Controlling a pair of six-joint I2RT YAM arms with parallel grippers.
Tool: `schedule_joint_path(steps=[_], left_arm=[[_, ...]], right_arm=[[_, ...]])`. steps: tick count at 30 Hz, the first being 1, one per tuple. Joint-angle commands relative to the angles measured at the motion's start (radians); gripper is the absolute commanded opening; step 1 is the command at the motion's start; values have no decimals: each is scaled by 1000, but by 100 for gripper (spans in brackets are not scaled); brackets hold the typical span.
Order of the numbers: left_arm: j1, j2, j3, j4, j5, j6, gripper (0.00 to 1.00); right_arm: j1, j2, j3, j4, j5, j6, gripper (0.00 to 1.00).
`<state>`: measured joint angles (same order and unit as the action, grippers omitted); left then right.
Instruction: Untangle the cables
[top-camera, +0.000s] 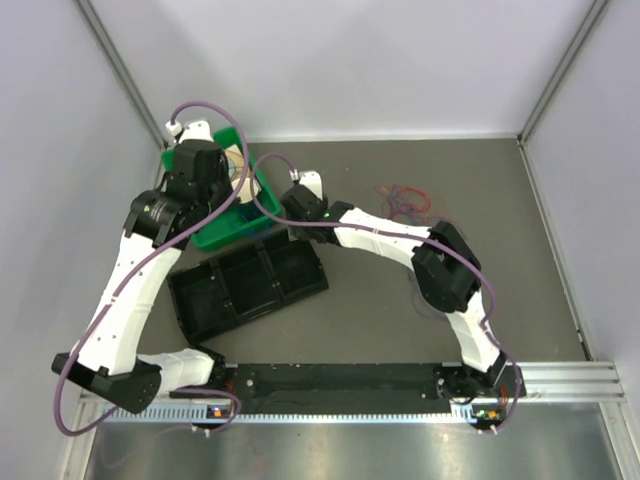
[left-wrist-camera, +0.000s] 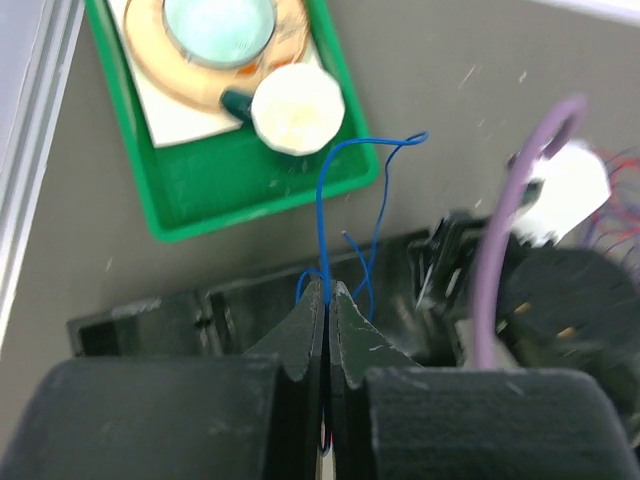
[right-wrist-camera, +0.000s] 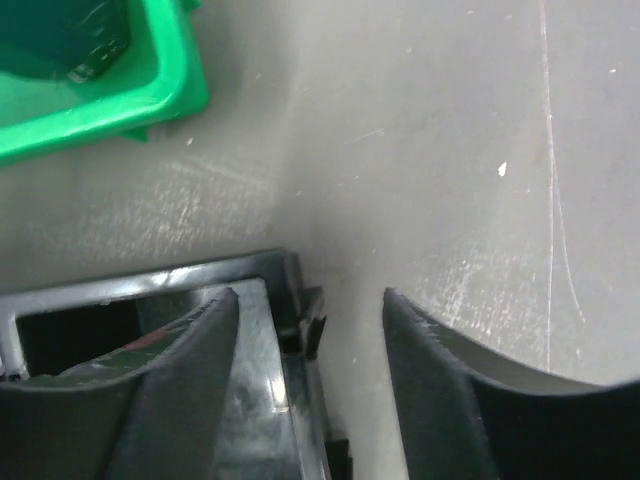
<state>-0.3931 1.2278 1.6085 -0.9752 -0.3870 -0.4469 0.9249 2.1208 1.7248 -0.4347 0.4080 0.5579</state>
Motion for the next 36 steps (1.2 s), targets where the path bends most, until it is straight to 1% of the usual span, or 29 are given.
schedule_joint_path(steps=[1, 5, 6, 11, 15, 17, 19, 20, 23, 27, 31, 33, 34, 35, 36], left_arm=[[5, -60, -18, -88, -29, 3, 0], [3, -59, 22, -175, -64, 19, 0], [3, -57, 25, -189, -69, 16, 0], [5, -71, 13, -255, -81, -38, 0], [3, -82, -30, -255, -101, -53, 0], [5, -79, -59, -249, -87, -67, 0], [5, -83, -90, -218, -37, -79, 0], [3, -90, -135, -198, -20, -90, 0], [3, -99, -225, -161, -3, -142, 0], [5, -114, -252, -171, -44, -179, 0], [3, -111, -274, -188, -93, -185, 0], [5, -114, -309, -151, -81, -187, 0], [5, -116, -358, -122, -70, -194, 0], [5, -117, -386, -50, -35, -196, 0], [3, -110, -413, -16, -24, -203, 0]], right_arm=[[5, -113, 26, 34, -47, -46, 61], [3, -229, -79, 76, -51, -46, 66], [2, -281, -126, 80, -44, -43, 66], [-23, -429, -280, 90, 15, -21, 67], [-95, -565, -457, 108, 43, -6, 68], [-119, -628, -497, 94, 55, -6, 68], [-158, -663, -547, 79, 71, 5, 68], [-170, -697, -563, 76, 72, 10, 68], [-208, -740, -631, 83, 71, 30, 68], [-224, -777, -680, 73, 72, 51, 68], [-224, -772, -699, 82, 52, 68, 68], [-225, -769, -706, 90, 40, 79, 68], [-224, -762, -708, 91, 37, 80, 68], [-225, -760, -706, 90, 34, 85, 68], [-224, -756, -708, 87, 26, 95, 68]])
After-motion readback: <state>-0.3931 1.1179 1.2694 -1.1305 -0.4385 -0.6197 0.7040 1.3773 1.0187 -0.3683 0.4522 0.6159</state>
